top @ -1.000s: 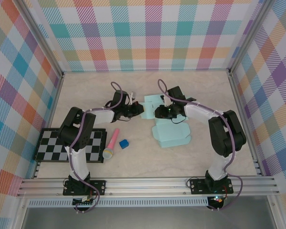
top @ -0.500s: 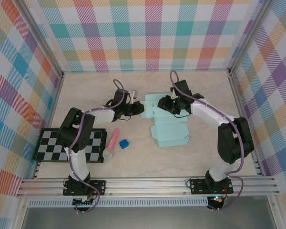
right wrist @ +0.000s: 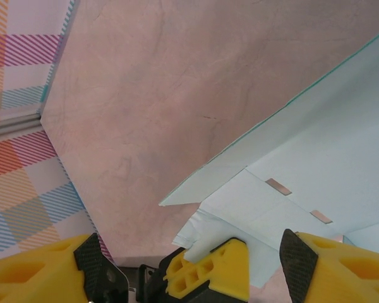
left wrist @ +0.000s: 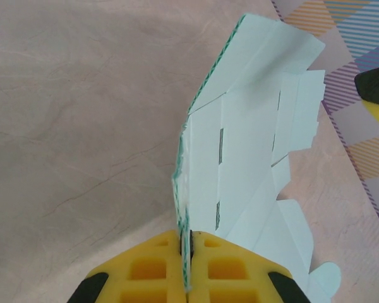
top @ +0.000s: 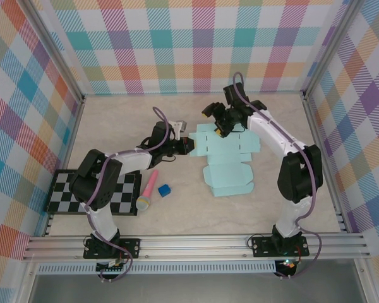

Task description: Fold the paper box

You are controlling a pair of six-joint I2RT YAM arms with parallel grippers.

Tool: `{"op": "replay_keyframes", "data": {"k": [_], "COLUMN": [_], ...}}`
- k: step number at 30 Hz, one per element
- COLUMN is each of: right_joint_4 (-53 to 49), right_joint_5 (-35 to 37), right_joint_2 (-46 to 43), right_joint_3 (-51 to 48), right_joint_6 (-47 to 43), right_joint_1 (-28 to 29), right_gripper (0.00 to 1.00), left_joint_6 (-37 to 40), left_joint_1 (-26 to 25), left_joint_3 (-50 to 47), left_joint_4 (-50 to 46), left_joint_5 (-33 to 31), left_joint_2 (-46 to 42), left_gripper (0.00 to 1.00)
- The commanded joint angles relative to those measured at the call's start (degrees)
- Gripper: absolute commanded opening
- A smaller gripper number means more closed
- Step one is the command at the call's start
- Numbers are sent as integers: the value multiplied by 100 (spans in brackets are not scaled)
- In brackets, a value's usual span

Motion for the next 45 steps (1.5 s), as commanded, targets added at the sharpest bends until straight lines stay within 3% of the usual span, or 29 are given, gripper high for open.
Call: {"op": "replay_keyframes", "data": {"k": [1,10,16,17,20,28,31,40,45], "right_joint_4": [-712,-974,-953,-962,-995,-949,-1043,-1217,-1287], "right_joint_5": [-9,9,-14,-9,-74,-472,-528,-127,-224], "right_joint_2": [272,737,800,816,866,954,1078,810,783], "right_joint_3": [379,939,965,961,980,1115,1325,1341,1326], "right_joint_6": [281,226,170,165,258,1076,1134,778,464], "right_joint_1": [94,251,285,277,273,268,276,302,302], "right_gripper": [77,70,60,60,75,77,71,31,23], "left_joint_6": [355,671,728,753,941,1356,1411,1498,1444], "left_joint_1": [-40,-84,-92,-100,-154,-335,-366,-364,-351], "left_joint_3": [-55,-156,-151,-159,-219,-487,-537,-460,-402], "left_joint_4": [265,228,162,183,229,446,459,133,201], "left_joint_5": [-174,-370,-439,-456,-572,-964,-1046,-1069,-1013], "left_joint_2": [-312,-479,-466,-467,-517,-734,-806,-717,-518], "left_gripper": [0,0,0,0,0,0,0,0,0]}}
